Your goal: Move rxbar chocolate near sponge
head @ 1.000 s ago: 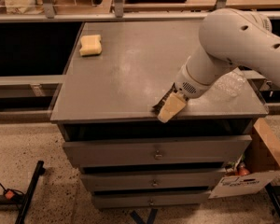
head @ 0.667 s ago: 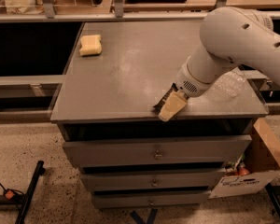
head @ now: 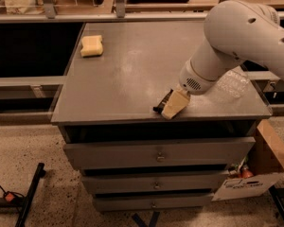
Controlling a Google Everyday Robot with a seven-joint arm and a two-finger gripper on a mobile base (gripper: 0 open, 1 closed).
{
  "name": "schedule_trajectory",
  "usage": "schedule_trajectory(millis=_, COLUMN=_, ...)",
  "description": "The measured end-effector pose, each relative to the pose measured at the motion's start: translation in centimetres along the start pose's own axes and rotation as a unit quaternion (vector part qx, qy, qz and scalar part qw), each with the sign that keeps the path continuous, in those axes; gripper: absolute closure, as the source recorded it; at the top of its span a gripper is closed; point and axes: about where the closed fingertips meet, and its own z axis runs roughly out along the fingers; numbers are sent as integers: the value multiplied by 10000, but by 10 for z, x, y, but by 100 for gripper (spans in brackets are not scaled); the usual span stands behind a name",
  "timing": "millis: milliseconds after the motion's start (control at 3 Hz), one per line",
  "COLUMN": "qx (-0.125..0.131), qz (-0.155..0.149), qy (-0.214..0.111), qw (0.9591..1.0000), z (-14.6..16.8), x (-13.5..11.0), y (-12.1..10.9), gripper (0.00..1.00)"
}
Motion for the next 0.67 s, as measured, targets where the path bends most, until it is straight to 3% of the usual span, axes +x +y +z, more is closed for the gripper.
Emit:
schedule_trajectory(millis=333, qx=-1, qz=-1, qy=-1, qw=10000, z=-4, x=-2, y=0, gripper=100)
schedule_trajectory(millis=667, qx=-228, qz=-308, qy=-127, qw=9992, z=-19, x=-14, y=11, gripper=100)
